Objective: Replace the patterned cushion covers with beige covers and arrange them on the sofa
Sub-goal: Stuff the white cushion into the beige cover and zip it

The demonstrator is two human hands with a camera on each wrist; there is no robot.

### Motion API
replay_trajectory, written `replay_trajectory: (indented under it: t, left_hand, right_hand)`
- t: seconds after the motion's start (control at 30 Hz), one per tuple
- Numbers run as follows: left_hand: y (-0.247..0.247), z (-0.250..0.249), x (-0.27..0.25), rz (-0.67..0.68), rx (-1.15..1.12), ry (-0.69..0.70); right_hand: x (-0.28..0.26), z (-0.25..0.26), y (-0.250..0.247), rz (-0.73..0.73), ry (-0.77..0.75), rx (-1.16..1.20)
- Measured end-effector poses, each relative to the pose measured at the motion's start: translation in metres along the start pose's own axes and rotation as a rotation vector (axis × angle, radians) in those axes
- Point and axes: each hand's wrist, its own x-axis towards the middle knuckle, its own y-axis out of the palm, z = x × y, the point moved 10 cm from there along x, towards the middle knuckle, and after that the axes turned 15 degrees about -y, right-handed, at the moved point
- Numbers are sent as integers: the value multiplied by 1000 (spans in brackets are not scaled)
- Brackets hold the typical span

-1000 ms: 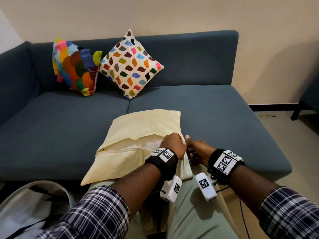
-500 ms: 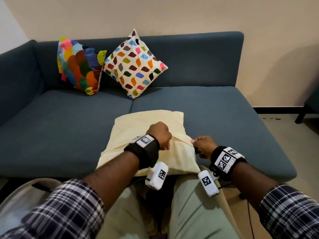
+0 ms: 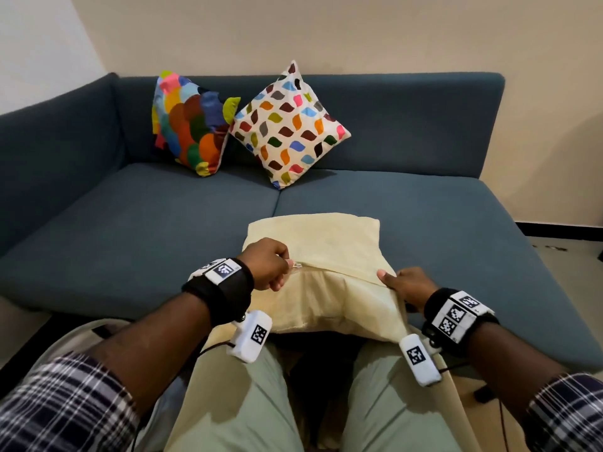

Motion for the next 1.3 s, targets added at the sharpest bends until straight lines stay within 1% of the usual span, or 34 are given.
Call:
replay_trajectory:
  t: [0.07,0.13,0.2,0.27,0.3,0.33,0.4,0.47,0.53,0.7,0.83,0.9,1.03,1.1,1.13,1.17,1.23,1.3]
  left_hand:
    - [-14,23,3,14,-1,-40]
    - [-36,51,6,-9,-4,-84]
    - [-59,84,8,-46,-9,-140]
    - [-71,107,7,-60,-16,-170]
    - [-71,111,6,-58,-25,-170]
    - [-69,111,5,-54,-31,-168]
    - [-64,108,7,-58,-60,-166]
    - [-61,105,13,-74,-105,-180]
    - [-59,108,17,-69,-173,-222]
    - [-49,125,17,23,-345,-304]
    - [-56,145,16,25,-340,-332]
    - [-60,157,17,17,-320,-353]
    - [-49,172,19,42,-304,-393]
    - [-44,170,27,-1,-242,-342]
    - [-46,163,28,-58,-174,-273]
    - [-51,155,29,-132,-61,-205]
    - [-58,135,24,-229,178,-62]
    - [-52,115,18,-218,421,144]
  right_hand:
    - [3,-5,-5,-7,4,-56]
    - [5,-13,-6,10,29,-105]
    - [5,-13,-7,6,21,-148]
    - [8,8,-9,-47,-104,-263]
    - [7,26,-8,-71,-201,-313]
    - [5,47,-2,-65,-297,-346]
    - [-2,81,24,34,-451,-414]
    - [-9,100,51,139,-520,-585]
    - [-8,101,62,167,-509,-671]
    - [1,94,55,136,-479,-650]
    - [3,95,50,135,-471,-595]
    - [3,98,45,136,-499,-572]
    - [-1,98,44,169,-509,-556]
    - [-2,96,43,171,-496,-551]
    - [-4,96,42,171,-494,-553]
    - [-5,95,41,173,-497,-559]
    - [-12,96,38,184,-520,-563]
    - [-22,100,34,194,-562,-586]
